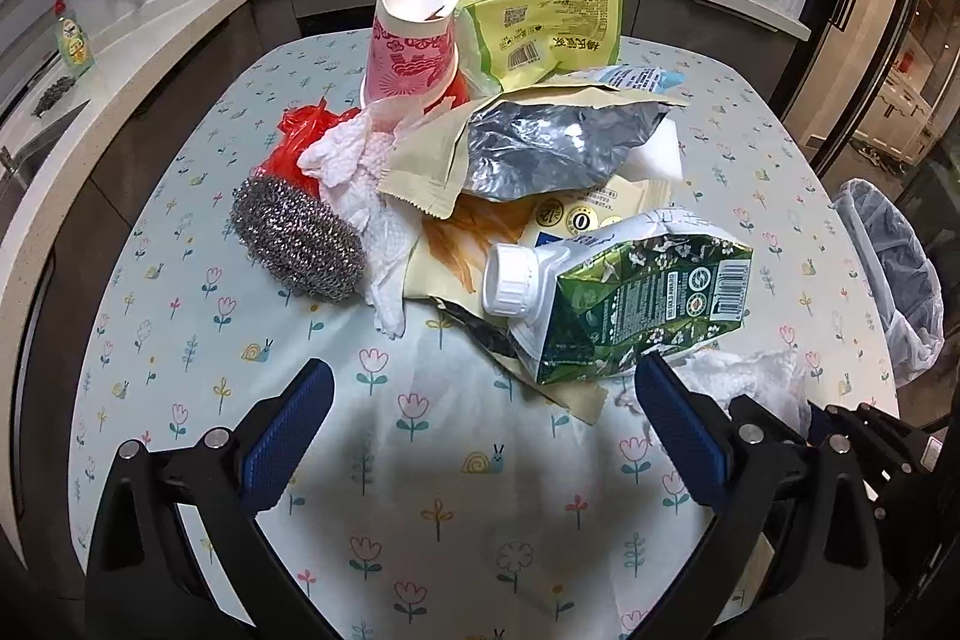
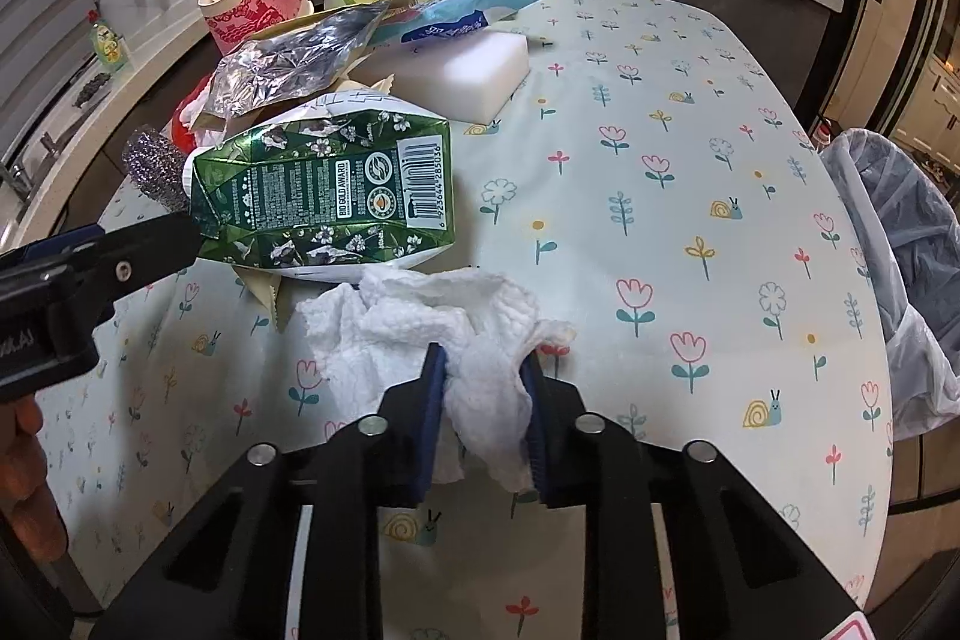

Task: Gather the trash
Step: 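Grasp the white paper towel with the right gripper, then grasp the green milk carton with the left gripper while the right gripper holds the towel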

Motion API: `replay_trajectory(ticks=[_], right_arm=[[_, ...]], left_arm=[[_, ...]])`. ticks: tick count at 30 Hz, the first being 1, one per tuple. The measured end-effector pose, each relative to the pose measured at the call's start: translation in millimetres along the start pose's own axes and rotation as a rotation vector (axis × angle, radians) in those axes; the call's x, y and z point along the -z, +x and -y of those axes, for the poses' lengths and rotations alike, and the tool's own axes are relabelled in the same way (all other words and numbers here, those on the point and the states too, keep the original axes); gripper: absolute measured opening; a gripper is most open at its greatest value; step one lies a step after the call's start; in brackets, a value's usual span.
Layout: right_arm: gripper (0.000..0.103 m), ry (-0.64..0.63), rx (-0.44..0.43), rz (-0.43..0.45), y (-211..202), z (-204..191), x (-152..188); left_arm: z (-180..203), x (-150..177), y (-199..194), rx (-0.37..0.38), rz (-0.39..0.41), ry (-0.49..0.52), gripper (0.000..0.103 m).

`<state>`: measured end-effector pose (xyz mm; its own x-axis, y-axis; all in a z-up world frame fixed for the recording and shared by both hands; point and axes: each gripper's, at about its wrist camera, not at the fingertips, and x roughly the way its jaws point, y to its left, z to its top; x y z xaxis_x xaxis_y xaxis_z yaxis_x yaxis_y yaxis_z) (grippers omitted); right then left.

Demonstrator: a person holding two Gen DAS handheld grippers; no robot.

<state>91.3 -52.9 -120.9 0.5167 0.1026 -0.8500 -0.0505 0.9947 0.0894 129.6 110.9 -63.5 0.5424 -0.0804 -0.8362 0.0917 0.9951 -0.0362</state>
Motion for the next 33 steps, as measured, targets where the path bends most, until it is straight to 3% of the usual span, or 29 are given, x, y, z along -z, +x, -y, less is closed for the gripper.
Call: replay_trajectory(ticks=[11,19,23,28,33], right_arm=[[0.013,0.165,0.1,0.087,-36,61,-18],[0.013,0.157,0.07,0.122,-24,54,-53],[0.013,0.142,0.061,0.113,-13,45,-57],[0.013,0.165,0.094,0.109,-16,59,-51],[0.013,0.229,0.128,0.094,-27,88,-34]], left_arm=[[1,-16,23,0.086,-0.013,-0.013,0.096],[13,-24,39,0.174,-0.021,-0.011,0.092],[28,-24,34,0.239,-0.017,0.028,0.083],[56,-18,19,0.332,0.004,0.103,0.083],[85,-1,17,0.398,-0.038,0.198,0.083]])
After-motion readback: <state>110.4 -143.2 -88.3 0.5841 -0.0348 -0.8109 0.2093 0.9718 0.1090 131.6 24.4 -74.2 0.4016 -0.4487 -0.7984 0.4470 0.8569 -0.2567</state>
